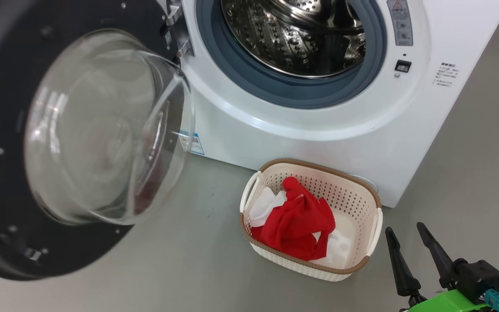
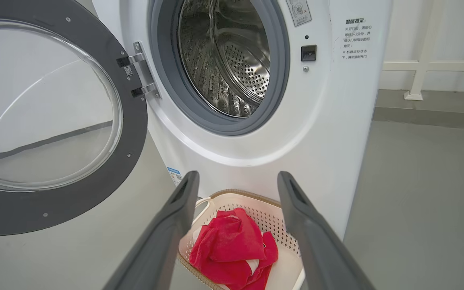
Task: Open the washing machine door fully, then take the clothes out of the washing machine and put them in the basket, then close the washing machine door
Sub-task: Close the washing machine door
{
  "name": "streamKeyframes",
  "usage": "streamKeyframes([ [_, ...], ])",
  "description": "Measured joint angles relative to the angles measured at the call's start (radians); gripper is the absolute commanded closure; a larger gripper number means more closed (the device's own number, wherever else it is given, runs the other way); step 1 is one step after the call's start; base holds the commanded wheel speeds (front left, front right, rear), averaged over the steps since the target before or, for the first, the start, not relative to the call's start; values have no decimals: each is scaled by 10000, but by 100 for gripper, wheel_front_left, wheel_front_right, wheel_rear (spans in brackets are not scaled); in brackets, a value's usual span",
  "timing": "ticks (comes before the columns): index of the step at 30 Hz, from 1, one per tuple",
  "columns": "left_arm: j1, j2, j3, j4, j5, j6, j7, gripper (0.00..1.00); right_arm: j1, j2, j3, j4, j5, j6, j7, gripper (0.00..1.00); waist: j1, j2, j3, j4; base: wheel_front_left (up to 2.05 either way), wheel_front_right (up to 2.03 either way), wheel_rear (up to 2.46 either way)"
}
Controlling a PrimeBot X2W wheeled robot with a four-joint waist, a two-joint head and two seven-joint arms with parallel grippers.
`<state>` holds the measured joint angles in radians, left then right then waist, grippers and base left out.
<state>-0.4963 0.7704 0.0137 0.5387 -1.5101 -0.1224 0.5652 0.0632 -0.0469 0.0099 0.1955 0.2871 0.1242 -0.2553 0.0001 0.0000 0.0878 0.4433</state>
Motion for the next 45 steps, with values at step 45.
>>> streamKeyframes([
  [45,835,-2113,-1256,-5081,-514,-12,1429,100,399,79,-324,-362,-644,0,0,0,0,0,-311,-2172,0,0,0],
])
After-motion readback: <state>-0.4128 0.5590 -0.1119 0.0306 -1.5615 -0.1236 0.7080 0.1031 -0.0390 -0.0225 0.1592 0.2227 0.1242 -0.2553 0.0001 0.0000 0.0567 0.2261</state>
